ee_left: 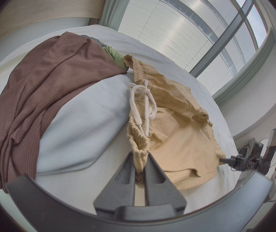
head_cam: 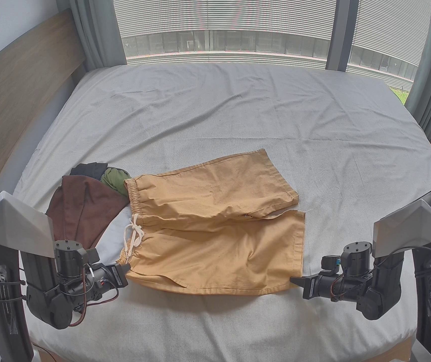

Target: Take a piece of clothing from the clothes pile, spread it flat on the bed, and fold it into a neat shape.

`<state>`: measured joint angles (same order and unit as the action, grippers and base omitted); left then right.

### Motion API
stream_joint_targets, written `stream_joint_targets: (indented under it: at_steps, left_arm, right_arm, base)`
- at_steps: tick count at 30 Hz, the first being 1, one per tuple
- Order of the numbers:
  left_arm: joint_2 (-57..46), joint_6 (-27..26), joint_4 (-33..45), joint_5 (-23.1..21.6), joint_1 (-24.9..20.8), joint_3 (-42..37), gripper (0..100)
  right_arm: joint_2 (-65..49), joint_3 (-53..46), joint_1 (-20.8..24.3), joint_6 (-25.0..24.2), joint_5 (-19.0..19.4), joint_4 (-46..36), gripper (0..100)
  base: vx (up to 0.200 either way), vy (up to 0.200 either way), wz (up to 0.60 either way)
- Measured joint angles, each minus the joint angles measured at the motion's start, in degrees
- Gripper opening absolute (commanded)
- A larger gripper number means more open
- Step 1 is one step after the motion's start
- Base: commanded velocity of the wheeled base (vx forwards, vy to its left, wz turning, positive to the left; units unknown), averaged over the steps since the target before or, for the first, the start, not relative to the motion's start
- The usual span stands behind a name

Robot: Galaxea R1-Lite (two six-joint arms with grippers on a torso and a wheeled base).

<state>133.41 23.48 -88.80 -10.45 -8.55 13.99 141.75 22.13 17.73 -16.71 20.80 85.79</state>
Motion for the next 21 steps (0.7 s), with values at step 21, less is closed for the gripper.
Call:
stream_joint_targets:
  at_steps: [21]
  left_arm:
    - [4.2,-5.6,0.0,0.4,0.0,-5.1,0]
  right_arm:
    - [-1.3,-7.7,-0.3,3.7,0.0,0.5,0]
  base:
    - [0.000,0.000,0.00]
